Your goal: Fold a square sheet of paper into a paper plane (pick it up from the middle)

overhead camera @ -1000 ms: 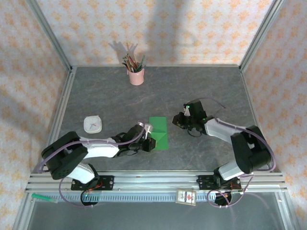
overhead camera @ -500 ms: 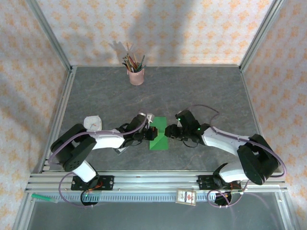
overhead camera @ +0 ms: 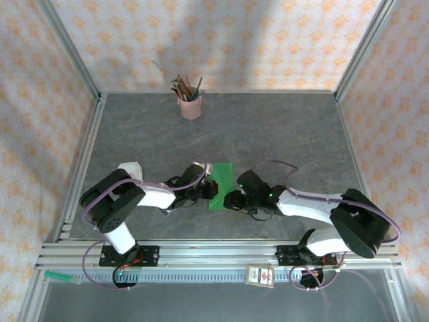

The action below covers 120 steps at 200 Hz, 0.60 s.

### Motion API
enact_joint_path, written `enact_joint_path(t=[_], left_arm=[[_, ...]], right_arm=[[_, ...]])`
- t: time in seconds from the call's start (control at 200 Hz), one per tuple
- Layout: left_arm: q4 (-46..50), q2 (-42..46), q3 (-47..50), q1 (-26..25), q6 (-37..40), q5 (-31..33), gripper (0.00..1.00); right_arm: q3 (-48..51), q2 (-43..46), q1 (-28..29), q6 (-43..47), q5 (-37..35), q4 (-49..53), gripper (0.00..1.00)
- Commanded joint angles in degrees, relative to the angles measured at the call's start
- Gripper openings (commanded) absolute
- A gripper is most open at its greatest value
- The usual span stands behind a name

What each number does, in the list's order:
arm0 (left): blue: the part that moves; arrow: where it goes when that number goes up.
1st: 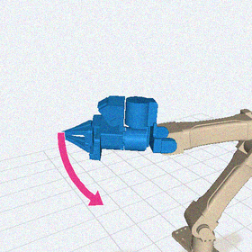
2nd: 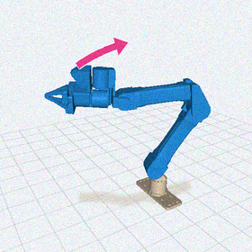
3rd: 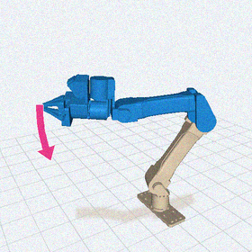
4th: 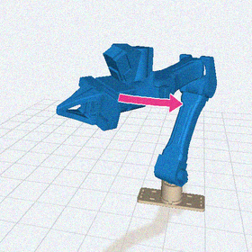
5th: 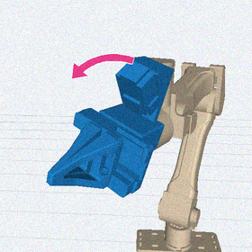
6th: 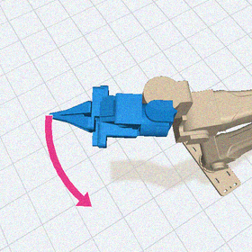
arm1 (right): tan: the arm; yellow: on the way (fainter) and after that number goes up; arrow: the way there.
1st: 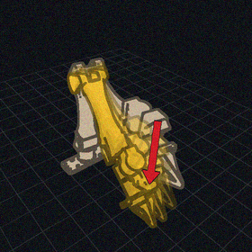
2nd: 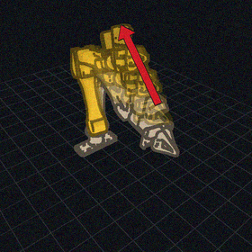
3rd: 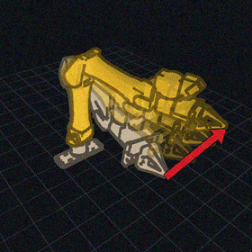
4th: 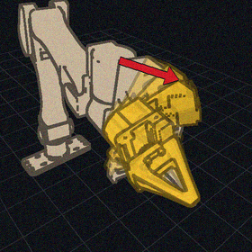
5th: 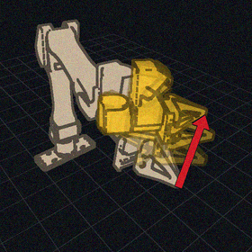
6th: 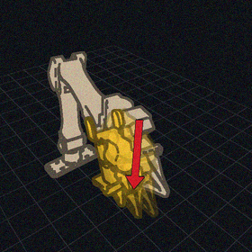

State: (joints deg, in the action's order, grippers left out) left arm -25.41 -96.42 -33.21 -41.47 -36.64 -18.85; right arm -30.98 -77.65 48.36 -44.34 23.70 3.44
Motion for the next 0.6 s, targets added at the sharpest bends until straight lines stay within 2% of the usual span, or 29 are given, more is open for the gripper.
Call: enact_joint_path(t=[0.0, 0.596], left_arm=[[1.6, -1.7, 1.7, 0.4, -0.7, 0.5, 0.00], [2.8, -1.8, 1.2, 0.4, -0.1, -0.2, 0.00]], right_arm=[[1.1, -0.7, 0.4, -1.7, -3.2, -1.6, 0.48], [-0.1, -5.4, 0.3, 0.7, -2.5, -9.4, 0.47]])
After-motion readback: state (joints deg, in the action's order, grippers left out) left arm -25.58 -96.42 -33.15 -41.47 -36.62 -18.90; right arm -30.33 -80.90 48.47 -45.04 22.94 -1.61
